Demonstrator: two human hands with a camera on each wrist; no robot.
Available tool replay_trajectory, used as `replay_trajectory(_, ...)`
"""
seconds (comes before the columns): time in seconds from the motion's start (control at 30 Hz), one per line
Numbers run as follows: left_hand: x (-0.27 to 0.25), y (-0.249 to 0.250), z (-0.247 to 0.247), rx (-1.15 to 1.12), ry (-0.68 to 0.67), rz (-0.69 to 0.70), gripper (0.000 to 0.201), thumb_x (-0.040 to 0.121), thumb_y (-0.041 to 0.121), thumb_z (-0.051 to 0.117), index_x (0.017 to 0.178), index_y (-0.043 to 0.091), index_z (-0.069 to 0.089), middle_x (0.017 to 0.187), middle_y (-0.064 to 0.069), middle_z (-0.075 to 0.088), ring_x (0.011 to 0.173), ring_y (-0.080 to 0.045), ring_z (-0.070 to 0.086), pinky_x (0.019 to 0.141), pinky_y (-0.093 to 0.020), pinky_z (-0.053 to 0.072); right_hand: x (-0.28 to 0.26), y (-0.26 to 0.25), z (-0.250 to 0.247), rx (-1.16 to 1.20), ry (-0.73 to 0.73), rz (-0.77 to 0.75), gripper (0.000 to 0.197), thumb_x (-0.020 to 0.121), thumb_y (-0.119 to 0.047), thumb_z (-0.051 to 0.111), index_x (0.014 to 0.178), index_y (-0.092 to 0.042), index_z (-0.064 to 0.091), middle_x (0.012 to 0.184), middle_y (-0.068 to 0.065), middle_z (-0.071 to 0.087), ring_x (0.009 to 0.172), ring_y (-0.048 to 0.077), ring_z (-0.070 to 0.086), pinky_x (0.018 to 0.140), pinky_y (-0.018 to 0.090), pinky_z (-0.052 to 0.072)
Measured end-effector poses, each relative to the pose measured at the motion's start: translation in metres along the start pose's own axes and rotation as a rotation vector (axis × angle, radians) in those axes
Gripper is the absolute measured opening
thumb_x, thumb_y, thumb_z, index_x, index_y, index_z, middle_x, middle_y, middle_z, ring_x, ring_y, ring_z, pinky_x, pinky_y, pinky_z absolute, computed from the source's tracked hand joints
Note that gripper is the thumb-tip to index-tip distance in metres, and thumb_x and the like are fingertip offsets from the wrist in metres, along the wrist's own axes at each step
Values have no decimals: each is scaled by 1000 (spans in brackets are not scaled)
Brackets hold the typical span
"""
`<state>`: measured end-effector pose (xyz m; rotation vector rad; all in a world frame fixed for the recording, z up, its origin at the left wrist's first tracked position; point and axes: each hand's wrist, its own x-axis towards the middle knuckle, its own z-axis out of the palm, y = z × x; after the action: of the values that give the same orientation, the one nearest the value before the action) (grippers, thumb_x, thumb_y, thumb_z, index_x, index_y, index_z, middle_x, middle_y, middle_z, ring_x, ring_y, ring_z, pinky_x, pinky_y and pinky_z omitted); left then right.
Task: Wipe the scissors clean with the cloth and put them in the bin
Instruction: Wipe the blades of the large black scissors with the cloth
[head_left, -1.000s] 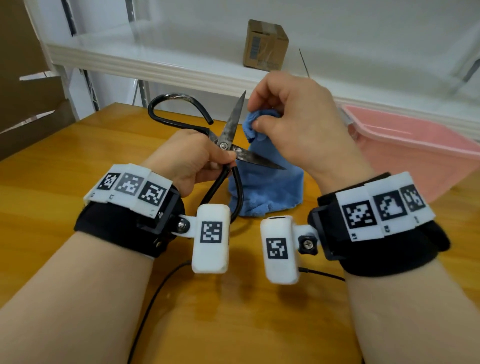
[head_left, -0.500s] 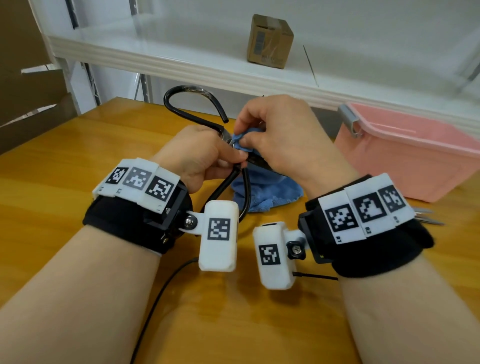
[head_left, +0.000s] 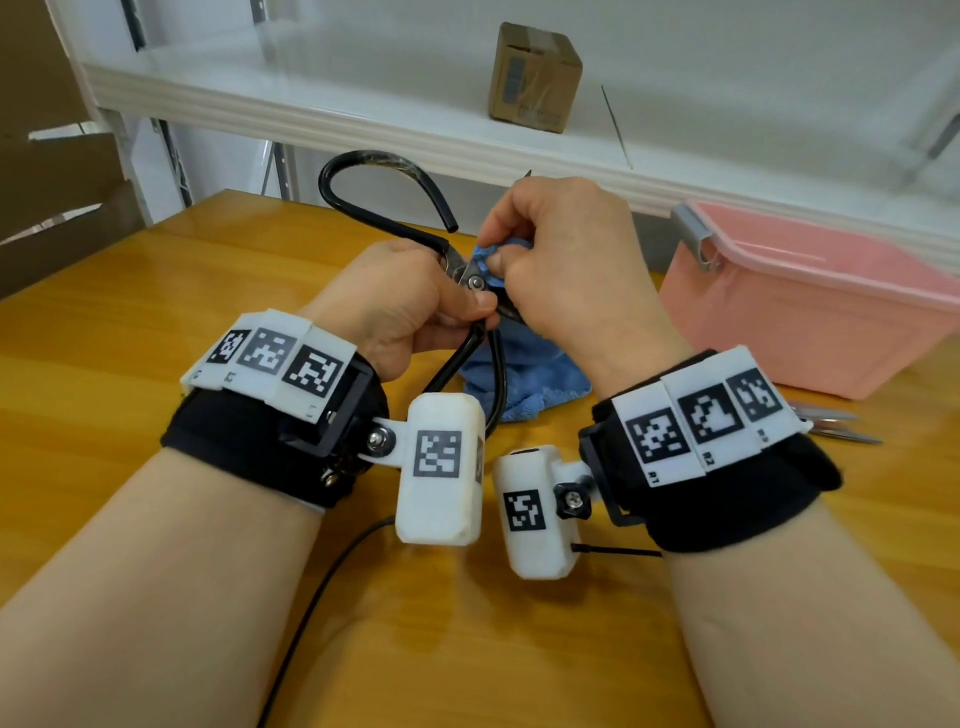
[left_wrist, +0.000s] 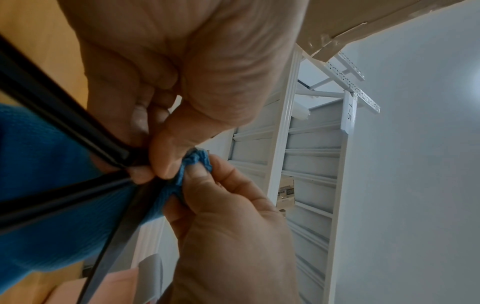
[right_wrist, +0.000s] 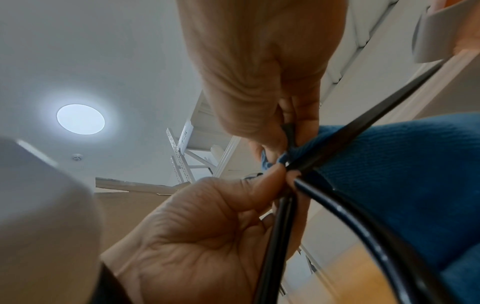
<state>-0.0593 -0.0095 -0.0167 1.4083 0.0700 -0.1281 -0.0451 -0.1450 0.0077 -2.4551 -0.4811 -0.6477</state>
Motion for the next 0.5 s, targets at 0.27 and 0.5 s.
replay_trajectory(0.27, -1, -1, 1, -2, -23, 0, 29, 79, -11, 66, 107, -4, 63, 102, -21, 71, 92, -29, 72, 71, -34, 61, -1, -4, -1, -16, 45, 25, 21, 81, -5, 64, 90, -23, 71, 95, -4, 69, 93, 14, 63, 82, 36, 55)
replay_trajectory(0.5, -4, 3, -2, -81, -81, -10, 18, 84, -9, 61, 99, -1, 63, 84, -12, 69, 67, -16, 70, 56, -23, 56, 3, 3, -11, 90, -46, -18, 14, 86, -18, 70, 94, -29, 72, 95, -15, 67, 89, 0, 61, 71, 7, 44)
